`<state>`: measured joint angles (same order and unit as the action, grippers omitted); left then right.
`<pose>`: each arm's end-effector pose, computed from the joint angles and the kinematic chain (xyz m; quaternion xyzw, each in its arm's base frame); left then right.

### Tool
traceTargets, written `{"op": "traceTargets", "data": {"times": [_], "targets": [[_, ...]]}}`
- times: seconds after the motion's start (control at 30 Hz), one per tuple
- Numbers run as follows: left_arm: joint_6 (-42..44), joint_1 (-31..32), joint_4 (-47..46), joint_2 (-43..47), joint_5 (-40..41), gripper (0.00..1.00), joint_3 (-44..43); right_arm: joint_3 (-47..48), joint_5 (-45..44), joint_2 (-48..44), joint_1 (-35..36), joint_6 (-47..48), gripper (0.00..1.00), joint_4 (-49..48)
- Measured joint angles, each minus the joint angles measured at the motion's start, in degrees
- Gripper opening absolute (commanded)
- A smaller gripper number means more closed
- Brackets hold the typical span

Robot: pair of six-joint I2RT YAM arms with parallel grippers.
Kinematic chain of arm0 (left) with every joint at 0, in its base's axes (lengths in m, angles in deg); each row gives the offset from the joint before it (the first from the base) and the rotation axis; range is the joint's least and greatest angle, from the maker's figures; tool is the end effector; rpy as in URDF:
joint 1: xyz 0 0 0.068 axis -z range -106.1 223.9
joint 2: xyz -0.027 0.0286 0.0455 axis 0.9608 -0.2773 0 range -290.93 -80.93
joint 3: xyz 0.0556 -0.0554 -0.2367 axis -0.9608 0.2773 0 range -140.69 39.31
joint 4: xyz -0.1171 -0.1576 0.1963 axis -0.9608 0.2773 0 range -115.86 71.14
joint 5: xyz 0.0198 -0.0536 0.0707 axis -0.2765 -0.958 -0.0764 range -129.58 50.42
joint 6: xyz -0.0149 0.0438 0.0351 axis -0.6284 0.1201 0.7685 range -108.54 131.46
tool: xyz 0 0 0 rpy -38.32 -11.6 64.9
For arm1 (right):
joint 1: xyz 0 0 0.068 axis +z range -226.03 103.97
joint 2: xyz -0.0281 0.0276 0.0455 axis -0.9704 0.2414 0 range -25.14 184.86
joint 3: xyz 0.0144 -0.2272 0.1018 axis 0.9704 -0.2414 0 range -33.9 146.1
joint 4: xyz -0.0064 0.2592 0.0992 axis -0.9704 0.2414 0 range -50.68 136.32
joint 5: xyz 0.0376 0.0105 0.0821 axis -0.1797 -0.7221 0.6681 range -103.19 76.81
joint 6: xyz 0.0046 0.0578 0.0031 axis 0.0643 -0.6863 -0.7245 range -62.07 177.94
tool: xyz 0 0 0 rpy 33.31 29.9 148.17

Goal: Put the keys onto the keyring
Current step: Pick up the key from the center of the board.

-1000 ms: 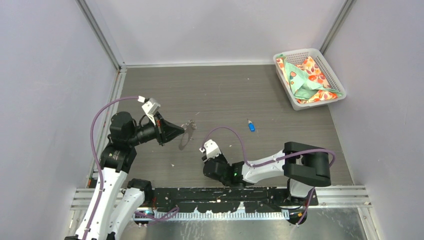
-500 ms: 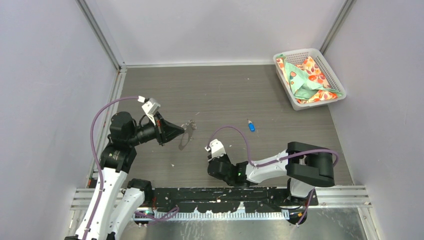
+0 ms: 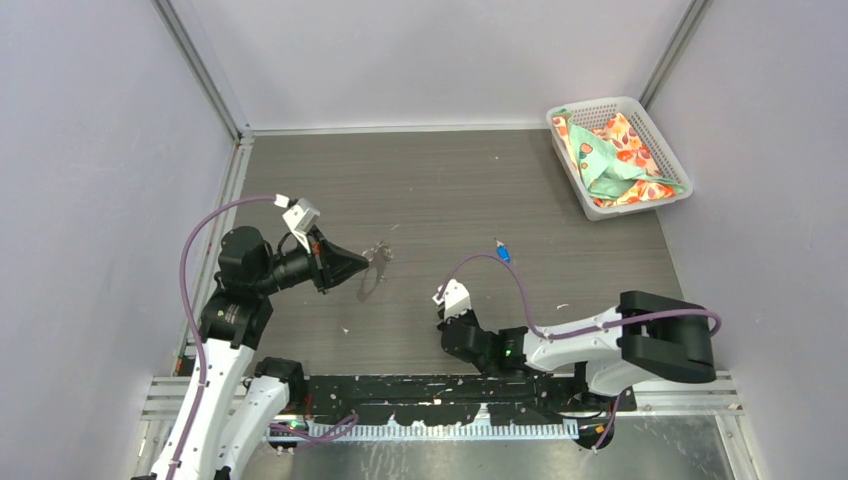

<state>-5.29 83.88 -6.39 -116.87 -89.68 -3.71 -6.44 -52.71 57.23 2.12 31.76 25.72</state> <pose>0.1688 -0.0621 0.3244 0.2232 0.7204 -0.4523 0.4760 0.0809 0.2565 0.1010 -0.2504 0.8318 0.1174 0.4813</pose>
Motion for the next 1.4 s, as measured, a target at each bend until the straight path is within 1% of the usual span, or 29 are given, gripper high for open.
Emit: {"op": "traceTargets", "data": {"times": [0.23,0.3,0.4,0.47,0.5,0.57,0.63,0.7,0.8,1.03,1.27,1.4], "targets": [[0.0,0.0,-0.1,0.2,-0.2,0.00,0.1,-3.4,2.9,-9.5,-0.2,3.7,0.01,-1.5],[0.0,0.0,-0.4,0.2,-1.2,0.00,0.4,-3.9,4.9,-12.5,-0.3,5.0,0.01,-1.2],[0.4,0.0,-1.1,0.2,-4.6,0.00,0.8,-4.0,9.3,-19.5,-0.5,8.4,0.01,1.8],[0.6,0.0,-2.0,0.1,-8.5,0.00,0.9,-3.9,12.8,-26.0,-0.5,11.9,0.01,4.2],[0.7,0.0,-2.6,-0.1,-10.7,0.00,0.9,-3.6,15.6,-31.1,-0.7,15.7,0.01,6.3],[1.0,0.0,-3.4,-0.6,-14.9,0.00,0.9,-2.3,19.7,-38.5,-0.8,21.9,0.01,10.0],[1.9,0.0,-3.9,-1.0,-19.2,0.00,0.9,0.9,23.6,-43.6,-1.2,28.2,0.01,14.1],[2.7,0.2,-4.3,-1.3,-22.8,0.00,0.9,6.1,28.1,-45.6,-2.3,34.2,0.01,18.7],[4.7,1.7,-4.3,-2.0,-27.6,0.00,0.3,14.6,35.0,-44.1,-4.4,41.2,0.01,24.4],[8.8,5.2,-4.3,-4.6,-35.0,0.00,-5.1,28.1,49.5,-35.5,-10.0,53.0,0.01,34.7],[11.3,5.8,-5.0,-4.7,-37.8,0.00,-5.9,41.5,66.7,-25.6,-19.9,60.9,0.01,43.6],[10.7,5.8,-9.8,-3.8,-38.2,0.00,-3.9,48.2,73.9,-21.5,-22.5,64.9,0.01,47.8]]}}
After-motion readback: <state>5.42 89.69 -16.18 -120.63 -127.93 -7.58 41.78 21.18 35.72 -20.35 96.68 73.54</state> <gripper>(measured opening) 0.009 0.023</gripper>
